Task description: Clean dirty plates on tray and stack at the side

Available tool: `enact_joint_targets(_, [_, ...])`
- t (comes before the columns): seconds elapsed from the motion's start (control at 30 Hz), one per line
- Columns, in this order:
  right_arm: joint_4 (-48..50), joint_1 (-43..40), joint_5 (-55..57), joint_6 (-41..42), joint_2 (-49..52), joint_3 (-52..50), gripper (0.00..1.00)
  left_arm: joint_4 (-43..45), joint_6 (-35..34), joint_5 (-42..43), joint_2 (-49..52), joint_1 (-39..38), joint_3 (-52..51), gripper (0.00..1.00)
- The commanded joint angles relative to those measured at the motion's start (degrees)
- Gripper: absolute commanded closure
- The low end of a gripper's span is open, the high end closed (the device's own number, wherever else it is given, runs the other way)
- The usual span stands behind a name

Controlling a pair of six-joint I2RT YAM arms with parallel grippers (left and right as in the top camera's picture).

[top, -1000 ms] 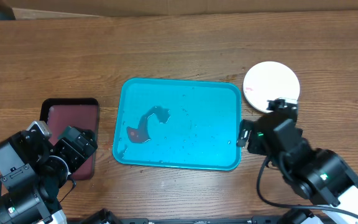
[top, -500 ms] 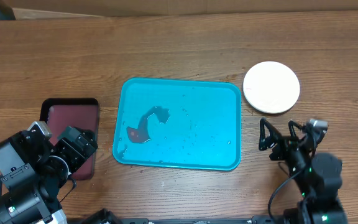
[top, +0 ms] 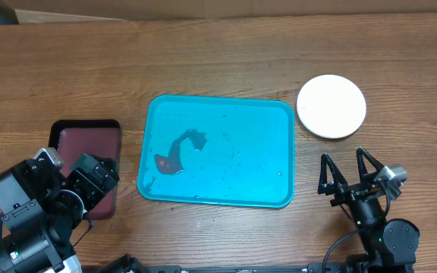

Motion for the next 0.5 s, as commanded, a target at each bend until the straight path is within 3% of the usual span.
enact_joint_targets(0.0, [3.04,-1.51,0.02,-0.52,-0.68,-2.8,0.0,0.0,-0.13,0.57,-0.15,-0.02,-0.2,0.0])
enact_joint_targets(0.27, [5.79,-1.88,2.1,-5.46,-0.68,-3.93,0.0,0.0,-0.15,0.57,-0.15,-0.02,-0.2,0.0])
enact_joint_targets(0.47, [-1.86,-1.86,5.7,-10.6,-0.66,-3.91,0.0,0.0,-0.15,0.57,-0.15,-0.02,-0.2,0.0])
